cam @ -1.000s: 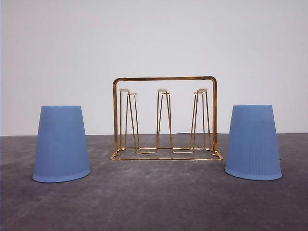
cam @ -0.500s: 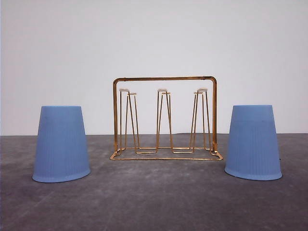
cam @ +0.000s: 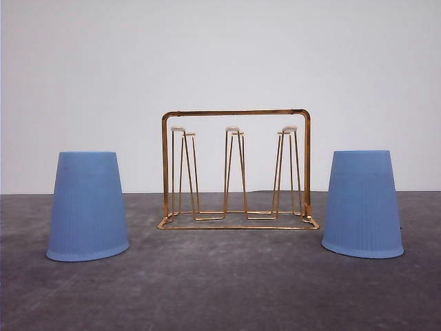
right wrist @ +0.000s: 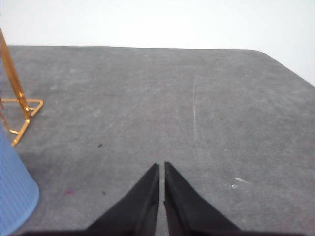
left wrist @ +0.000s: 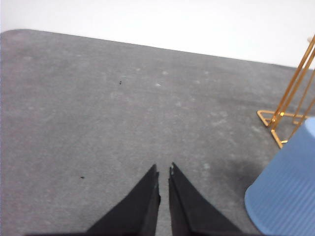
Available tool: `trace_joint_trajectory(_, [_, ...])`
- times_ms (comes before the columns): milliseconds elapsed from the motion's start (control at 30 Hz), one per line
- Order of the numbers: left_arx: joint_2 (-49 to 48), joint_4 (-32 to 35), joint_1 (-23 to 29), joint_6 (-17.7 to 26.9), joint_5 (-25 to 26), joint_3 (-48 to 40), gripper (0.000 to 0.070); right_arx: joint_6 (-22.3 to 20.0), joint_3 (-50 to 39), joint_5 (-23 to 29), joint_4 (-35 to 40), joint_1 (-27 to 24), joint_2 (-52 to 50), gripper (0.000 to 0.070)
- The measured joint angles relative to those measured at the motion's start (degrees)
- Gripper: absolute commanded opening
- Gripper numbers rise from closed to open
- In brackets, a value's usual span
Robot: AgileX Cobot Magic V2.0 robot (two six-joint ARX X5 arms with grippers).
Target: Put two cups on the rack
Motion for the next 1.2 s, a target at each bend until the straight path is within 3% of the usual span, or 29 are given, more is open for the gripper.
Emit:
trace_joint_trajectory(167, [1.7, -2.0, 0.0, -3.9, 0.0, 3.8, 0.0012, 6.5, 2.9, -3.1, -0.6, 0.0, 0.8, 0.0006])
trace_joint_trajectory(300, [7.3, -4.9, 0.0, -5.7, -0.1, 13.9, 0.0012, 11.6, 11.1, -5.0, -0.9, 0.2, 4.8, 0.0006])
trace_joint_trajectory(433, [18.2, -9.8, 0.0, -6.1, 1.6, 25.6, 0.0012, 13.2, 19.8, -8.2, -4.5, 0.6, 12.9, 0.0006])
trace_joint_trajectory(567, [30.3, -14.2, -0.2, -4.5, 6.2, 37.1, 0.0015, 11.5, 28.6, -12.7, -10.7, 1.3, 23.2, 0.0006])
trace_joint_trajectory(733, [44.4, -18.9, -3.0, -0.3, 8.2, 47.7, 0.0016, 5.4, 38.0, -17.5, -18.6, 2.6, 36.8, 0.0006])
trace_joint_trajectory(1067, [57.5, -21.4, -8.5, 2.6, 8.4, 49.0, 0.003, -1.6, 43.8, -17.6, -23.0, 5.0, 55.2, 0.001])
trace_joint_trajectory(1133, [58.2, -21.4, -9.0, 2.6, 8.4, 49.0, 0.0068, -2.0, 43.9, -17.6, -23.1, 5.1, 56.6, 0.0045])
trace_joint_trajectory(1200, [58.5, -21.5, -9.3, 2.6, 8.4, 49.0, 0.0211, -2.3, 43.9, -17.6, -23.6, 5.1, 56.9, 0.0183])
